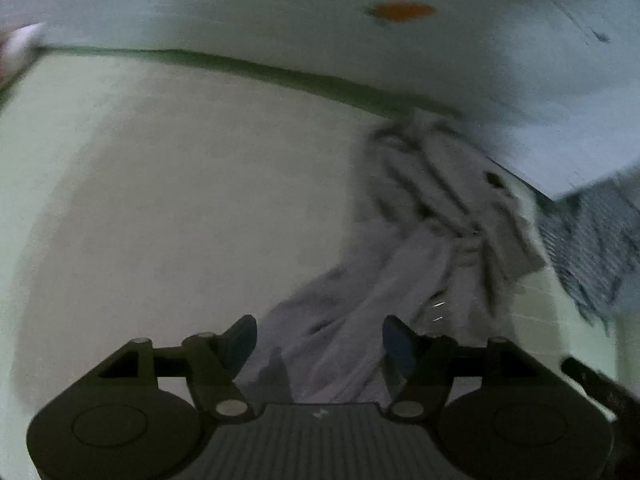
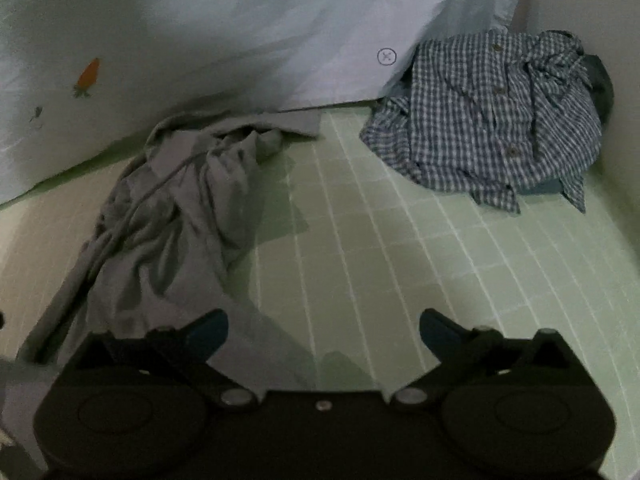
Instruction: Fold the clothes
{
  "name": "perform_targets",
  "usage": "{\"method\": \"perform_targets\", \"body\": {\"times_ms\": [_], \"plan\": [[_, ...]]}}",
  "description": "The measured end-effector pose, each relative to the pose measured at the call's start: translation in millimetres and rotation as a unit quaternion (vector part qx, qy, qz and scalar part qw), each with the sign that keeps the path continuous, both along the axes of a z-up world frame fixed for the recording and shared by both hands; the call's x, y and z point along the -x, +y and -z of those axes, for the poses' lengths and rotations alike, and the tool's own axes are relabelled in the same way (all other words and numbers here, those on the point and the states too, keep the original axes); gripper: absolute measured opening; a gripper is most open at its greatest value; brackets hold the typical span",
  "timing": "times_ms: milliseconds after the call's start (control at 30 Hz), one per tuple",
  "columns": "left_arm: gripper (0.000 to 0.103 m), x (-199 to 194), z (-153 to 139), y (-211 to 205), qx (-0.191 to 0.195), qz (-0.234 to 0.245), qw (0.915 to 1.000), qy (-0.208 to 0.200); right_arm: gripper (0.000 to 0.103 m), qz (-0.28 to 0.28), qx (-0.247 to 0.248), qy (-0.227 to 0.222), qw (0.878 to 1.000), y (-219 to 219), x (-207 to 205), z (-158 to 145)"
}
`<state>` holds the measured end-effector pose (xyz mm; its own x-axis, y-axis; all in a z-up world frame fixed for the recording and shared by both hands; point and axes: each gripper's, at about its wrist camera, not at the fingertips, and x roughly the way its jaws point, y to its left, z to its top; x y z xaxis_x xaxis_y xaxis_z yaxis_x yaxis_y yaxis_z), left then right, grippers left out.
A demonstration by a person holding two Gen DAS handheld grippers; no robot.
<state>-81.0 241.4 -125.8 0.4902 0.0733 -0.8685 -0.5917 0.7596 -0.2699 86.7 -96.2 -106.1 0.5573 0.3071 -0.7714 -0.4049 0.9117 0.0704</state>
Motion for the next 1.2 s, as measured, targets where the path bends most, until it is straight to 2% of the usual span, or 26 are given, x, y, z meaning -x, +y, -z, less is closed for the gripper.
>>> {"method": "perform_targets", "body": {"times_ms": [133,200,233,267,333,500,567,633,767,867,1000,1033,1100,1167,1200], "plan": [[0.069,-31.2,13.5,-1.0,0.012,0.048,0.9988,0.007,0.103,0.013,0.007,-0.001,1.0,9.1,-23.4,3.0],[0.061,-46.9,20.2,-1.5,0.017,0.072,0.9972,0.011,0.103,0.022,0.007,0.002,1.0,11.7,-28.6,2.6],[0.04,-54.7,23.6,-1.8,0.02,0.083,0.9962,0.013,0.103,0.026,0.007,0.004,1.0,13.0,-31.2,2.4],[0.01,-62.5,26.9,-2.1,0.023,0.095,0.9951,0.015,0.103,0.029,0.008,0.005,1.0,13.9,-32.5,2.5],[0.008,-76.3,32.8,-1.7,0.028,0.116,0.9927,0.018,0.103,0.028,0.017,0.006,0.999,14.0,-29.1,5.0],[0.007,-29.9,7.1,39.8,-0.02,0.028,0.9994,-0.004,0.103,0.019,0.034,0.02,0.999,12.6,-21.4,13.4],[0.007,-9.6,-1.6,62.7,-0.046,-0.015,0.9988,-0.006,0.103,0.015,0.034,0.026,0.999,13.6,-20.8,15.5],[0.007,13.3,-7.9,92.5,-0.075,-0.068,0.9948,0.004,0.103,0.009,0.034,0.025,0.999,15.7,-20.6,16.2],[0.007,50.1,-16.3,137.5,-0.118,-0.166,0.9786,0.027,0.103,-0.01,0.036,0.017,0.999,21.5,-21.4,14.4],[0.007,70.1,-21.0,159.4,-0.141,-0.226,0.963,0.04,0.103,-0.02,0.043,0.006,0.999,25.8,-22.8,13.2],[0.008,96.8,-27.2,188.6,-0.17,-0.305,0.9354,0.058,0.103,-0.036,0.053,-0.011,0.998,35.7,-28.3,10.1],[0.011,102.6,-28.3,195.2,-0.175,-0.322,0.9283,0.062,0.103,-0.04,0.051,-0.015,0.998,40.0,-30.2,8.3],[0.02,99.5,-23.1,195.8,-0.155,-0.325,0.9306,0.065,0.103,-0.049,0.049,-0.025,0.997,50.8,-34.9,4.9],[0.058,92.1,-19.0,181.7,-0.137,-0.316,0.9369,0.057,0.103,-0.06,0.046,-0.034,0.997,64.5,-42.0,2.2],[0.068,88.4,-17.0,174.6,-0.128,-0.312,0.9399,0.053,0.103,-0.064,0.045,-0.04,0.996,71.8,-46.3,1.0]]}}
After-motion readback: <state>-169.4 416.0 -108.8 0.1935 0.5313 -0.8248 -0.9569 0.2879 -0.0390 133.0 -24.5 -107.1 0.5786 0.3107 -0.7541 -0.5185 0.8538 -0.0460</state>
